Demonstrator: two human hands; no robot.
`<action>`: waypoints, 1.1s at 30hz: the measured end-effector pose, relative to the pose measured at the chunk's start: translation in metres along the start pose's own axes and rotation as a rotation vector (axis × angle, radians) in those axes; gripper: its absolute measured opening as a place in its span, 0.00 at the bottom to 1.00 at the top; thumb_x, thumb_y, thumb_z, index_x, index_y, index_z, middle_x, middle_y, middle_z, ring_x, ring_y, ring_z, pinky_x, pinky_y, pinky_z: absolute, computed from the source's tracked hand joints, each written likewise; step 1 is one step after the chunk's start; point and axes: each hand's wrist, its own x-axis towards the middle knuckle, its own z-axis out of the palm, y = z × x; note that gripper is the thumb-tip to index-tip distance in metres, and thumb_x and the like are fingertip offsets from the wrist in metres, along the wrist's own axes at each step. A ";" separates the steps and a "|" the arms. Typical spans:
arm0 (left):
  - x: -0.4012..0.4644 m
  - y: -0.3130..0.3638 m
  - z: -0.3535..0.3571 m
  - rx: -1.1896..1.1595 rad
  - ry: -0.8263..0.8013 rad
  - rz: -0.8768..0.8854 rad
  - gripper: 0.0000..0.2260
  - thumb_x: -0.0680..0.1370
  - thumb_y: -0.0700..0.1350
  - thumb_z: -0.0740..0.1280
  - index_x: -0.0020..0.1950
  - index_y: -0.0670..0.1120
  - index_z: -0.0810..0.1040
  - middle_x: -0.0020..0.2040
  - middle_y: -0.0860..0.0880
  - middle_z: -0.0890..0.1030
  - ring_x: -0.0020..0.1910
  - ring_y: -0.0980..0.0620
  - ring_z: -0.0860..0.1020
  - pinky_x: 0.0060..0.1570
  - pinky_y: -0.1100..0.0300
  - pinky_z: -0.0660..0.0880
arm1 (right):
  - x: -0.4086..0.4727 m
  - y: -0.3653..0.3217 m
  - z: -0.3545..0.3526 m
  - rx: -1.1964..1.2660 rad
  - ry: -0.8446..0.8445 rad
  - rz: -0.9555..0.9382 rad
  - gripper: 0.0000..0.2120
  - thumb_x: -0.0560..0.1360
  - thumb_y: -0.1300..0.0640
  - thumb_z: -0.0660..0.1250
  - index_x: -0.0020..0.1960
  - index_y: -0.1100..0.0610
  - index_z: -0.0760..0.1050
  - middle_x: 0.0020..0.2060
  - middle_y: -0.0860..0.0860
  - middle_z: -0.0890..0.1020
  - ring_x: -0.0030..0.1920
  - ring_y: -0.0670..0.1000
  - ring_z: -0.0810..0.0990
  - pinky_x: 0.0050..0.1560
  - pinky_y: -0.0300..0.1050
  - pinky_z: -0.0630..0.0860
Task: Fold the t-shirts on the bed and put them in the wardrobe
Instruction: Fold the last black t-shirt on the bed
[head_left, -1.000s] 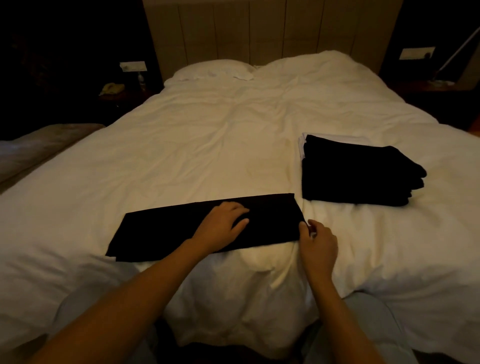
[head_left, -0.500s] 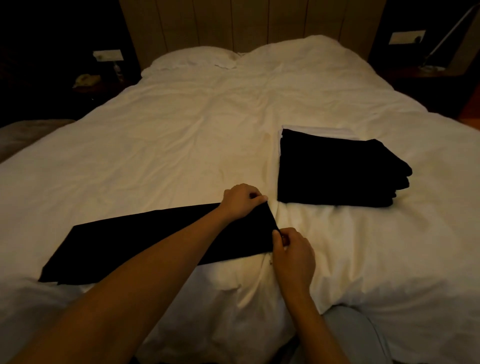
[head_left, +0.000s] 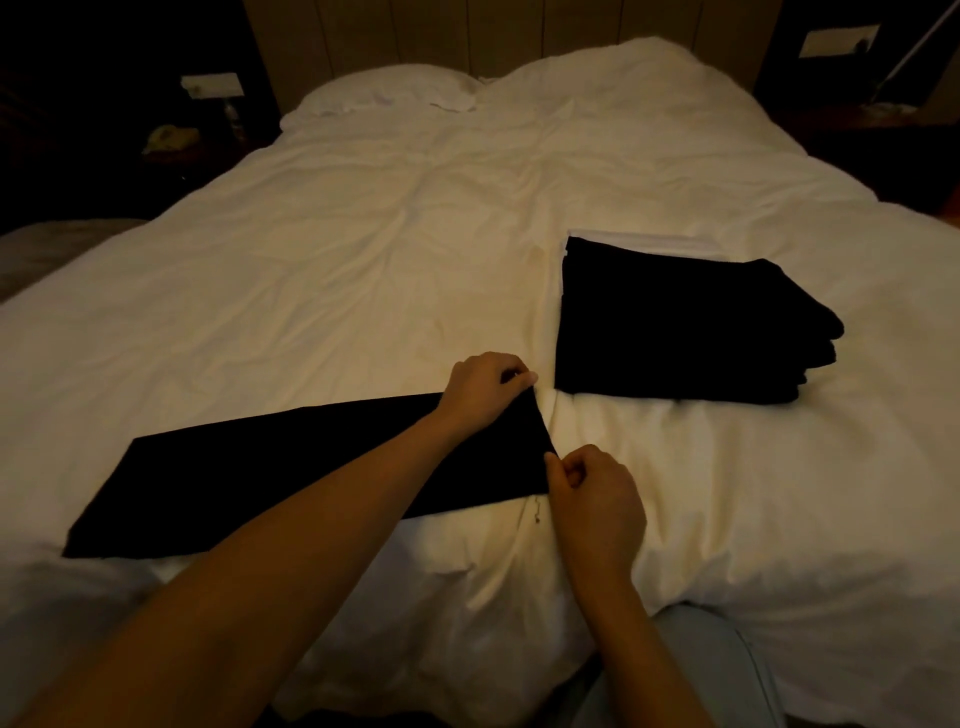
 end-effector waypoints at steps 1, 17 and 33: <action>-0.004 0.002 -0.004 0.024 0.024 0.012 0.12 0.80 0.54 0.64 0.55 0.49 0.82 0.52 0.49 0.83 0.51 0.49 0.79 0.57 0.48 0.73 | -0.001 0.000 -0.001 0.020 -0.001 -0.002 0.09 0.77 0.48 0.67 0.42 0.51 0.75 0.36 0.46 0.76 0.40 0.48 0.75 0.35 0.42 0.67; -0.201 -0.117 -0.089 0.343 0.207 -0.308 0.37 0.75 0.66 0.38 0.79 0.51 0.60 0.79 0.46 0.59 0.79 0.47 0.53 0.76 0.50 0.47 | -0.049 -0.081 0.048 -0.285 -0.255 -0.521 0.35 0.77 0.38 0.44 0.74 0.57 0.68 0.74 0.57 0.68 0.76 0.57 0.62 0.74 0.49 0.52; -0.288 -0.205 -0.147 -0.429 0.720 -0.792 0.10 0.80 0.46 0.67 0.54 0.39 0.77 0.47 0.42 0.80 0.52 0.42 0.78 0.48 0.57 0.71 | -0.083 -0.238 0.169 -0.333 -0.555 -0.764 0.30 0.82 0.41 0.55 0.77 0.58 0.61 0.75 0.57 0.64 0.77 0.57 0.57 0.76 0.49 0.52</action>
